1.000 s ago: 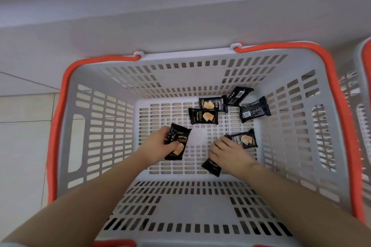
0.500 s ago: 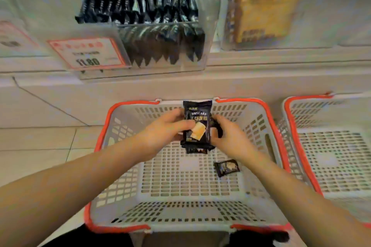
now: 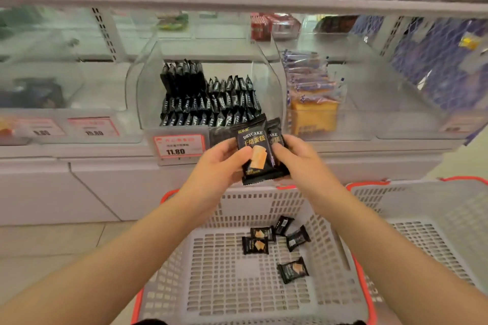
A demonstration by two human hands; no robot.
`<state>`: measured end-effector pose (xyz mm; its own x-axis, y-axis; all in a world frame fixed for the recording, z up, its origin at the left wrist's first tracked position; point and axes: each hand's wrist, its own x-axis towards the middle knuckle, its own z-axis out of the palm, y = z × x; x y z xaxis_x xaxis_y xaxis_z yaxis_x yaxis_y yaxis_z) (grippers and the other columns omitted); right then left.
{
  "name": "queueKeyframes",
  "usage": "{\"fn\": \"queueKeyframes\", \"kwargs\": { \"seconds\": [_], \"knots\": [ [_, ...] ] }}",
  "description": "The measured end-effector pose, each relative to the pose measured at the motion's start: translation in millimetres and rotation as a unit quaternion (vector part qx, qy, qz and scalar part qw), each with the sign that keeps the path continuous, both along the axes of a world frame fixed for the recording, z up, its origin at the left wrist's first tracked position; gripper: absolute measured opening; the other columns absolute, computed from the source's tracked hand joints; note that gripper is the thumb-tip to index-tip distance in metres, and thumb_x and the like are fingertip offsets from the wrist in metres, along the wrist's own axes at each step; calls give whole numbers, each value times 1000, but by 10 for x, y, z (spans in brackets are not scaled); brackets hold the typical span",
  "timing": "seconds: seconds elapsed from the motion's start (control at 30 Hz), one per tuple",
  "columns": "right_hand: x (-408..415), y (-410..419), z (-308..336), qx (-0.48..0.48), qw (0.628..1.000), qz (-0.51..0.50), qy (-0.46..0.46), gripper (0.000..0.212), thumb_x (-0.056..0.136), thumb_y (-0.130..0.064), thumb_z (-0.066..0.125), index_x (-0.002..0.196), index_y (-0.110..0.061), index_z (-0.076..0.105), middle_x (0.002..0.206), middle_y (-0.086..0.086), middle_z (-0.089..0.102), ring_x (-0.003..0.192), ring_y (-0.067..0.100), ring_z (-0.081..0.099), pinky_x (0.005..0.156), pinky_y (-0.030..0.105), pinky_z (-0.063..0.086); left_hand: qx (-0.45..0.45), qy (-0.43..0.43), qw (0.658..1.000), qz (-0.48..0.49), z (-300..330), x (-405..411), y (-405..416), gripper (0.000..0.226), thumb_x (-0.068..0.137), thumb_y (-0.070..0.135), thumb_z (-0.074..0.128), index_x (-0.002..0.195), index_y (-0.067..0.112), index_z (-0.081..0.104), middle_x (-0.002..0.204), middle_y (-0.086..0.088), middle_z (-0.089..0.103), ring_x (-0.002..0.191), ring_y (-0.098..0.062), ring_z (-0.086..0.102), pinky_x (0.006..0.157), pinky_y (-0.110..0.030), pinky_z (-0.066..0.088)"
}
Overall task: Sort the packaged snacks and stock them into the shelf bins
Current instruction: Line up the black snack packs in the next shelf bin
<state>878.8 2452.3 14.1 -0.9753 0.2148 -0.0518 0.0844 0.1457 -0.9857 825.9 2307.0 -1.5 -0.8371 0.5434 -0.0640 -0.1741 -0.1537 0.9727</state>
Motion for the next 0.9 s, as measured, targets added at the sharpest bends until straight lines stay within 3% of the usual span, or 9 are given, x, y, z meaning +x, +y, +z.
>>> {"fn": "queueKeyframes", "kwargs": {
  "seconds": [0.13, 0.27, 0.33, 0.4, 0.5, 0.57, 0.73, 0.8, 0.9],
  "knots": [
    [-171, -228, 303, 1, 999, 25, 47, 21, 93, -34, 52, 103, -19, 62, 94, -9, 69, 90, 5, 64, 79, 19, 51, 37, 45, 998, -2, 314, -184, -32, 25, 97, 14, 44, 112, 15, 64, 111, -2, 69, 106, -13, 63, 87, -21, 49],
    [-512, -330, 513, 67, 995, -7, 70, 9, 86, -36, 61, 95, -35, 61, 96, -15, 68, 95, 4, 62, 80, 23, 48, 36, 56, 998, -7, 622, -519, -43, 27, 97, 9, 40, 102, 16, 66, 93, 2, 71, 88, -8, 65, 79, -20, 51],
    [-732, -312, 584, 85, 995, -19, 53, 4, 87, -37, 60, 90, -35, 61, 94, -13, 68, 94, 6, 62, 77, 24, 49, -19, 78, 996, -32, 735, -742, -91, 24, 97, 13, 43, 101, 21, 65, 97, 6, 70, 95, -6, 63, 88, -21, 46],
    [-988, -253, 639, 77, 997, -9, 17, 10, 88, -36, 59, 93, -29, 63, 96, -4, 69, 95, 12, 64, 77, 29, 54, -154, 153, 974, -68, 823, -1027, -180, 19, 95, 23, 49, 105, 29, 63, 108, 13, 67, 107, -3, 59, 95, -20, 39],
    [-1416, -130, 672, 154, 987, -20, -43, 23, 87, -38, 58, 95, -17, 65, 98, 10, 68, 92, 22, 65, 80, 38, 56, -369, 262, 891, -46, 900, -1525, -303, 33, 93, 29, 51, 126, 23, 55, 126, 7, 58, 116, -9, 51, 97, -22, 33],
    [-1701, -65, 652, 235, 969, -41, -71, 33, 85, -40, 57, 84, -8, 62, 83, 12, 66, 82, 27, 64, 79, 41, 56, -477, 339, 810, -23, 910, -1820, -312, 41, 94, 30, 48, 131, 14, 50, 134, -3, 53, 121, -18, 48, 102, -27, 35],
    [-2278, -48, 542, 436, 893, -50, -100, 41, 87, -43, 53, 62, -12, 43, 60, 2, 48, 56, 18, 47, 45, 24, 31, -661, 425, 612, -93, 813, -2374, -138, 42, 94, 22, 44, 133, 8, 43, 136, -15, 42, 123, -32, 42, 103, -42, 38],
    [-2463, -89, 506, 449, 887, -61, -90, 37, 85, -41, 56, 63, -14, 42, 62, 0, 48, 59, 18, 47, 44, 23, 28, -684, 430, 577, -117, 774, -2524, -82, 42, 93, 18, 44, 133, 6, 41, 137, -14, 41, 124, -32, 43, 101, -42, 40],
    [-2657, -186, 456, 469, 876, -79, -78, 33, 81, -40, 61, 79, -12, 45, 68, -3, 45, 66, 19, 47, 47, 25, 29, -682, 444, 564, -139, 744, -2688, -40, 44, 91, 13, 47, 135, 10, 41, 136, -10, 46, 122, -28, 47, 98, -40, 43]
  ]
}}
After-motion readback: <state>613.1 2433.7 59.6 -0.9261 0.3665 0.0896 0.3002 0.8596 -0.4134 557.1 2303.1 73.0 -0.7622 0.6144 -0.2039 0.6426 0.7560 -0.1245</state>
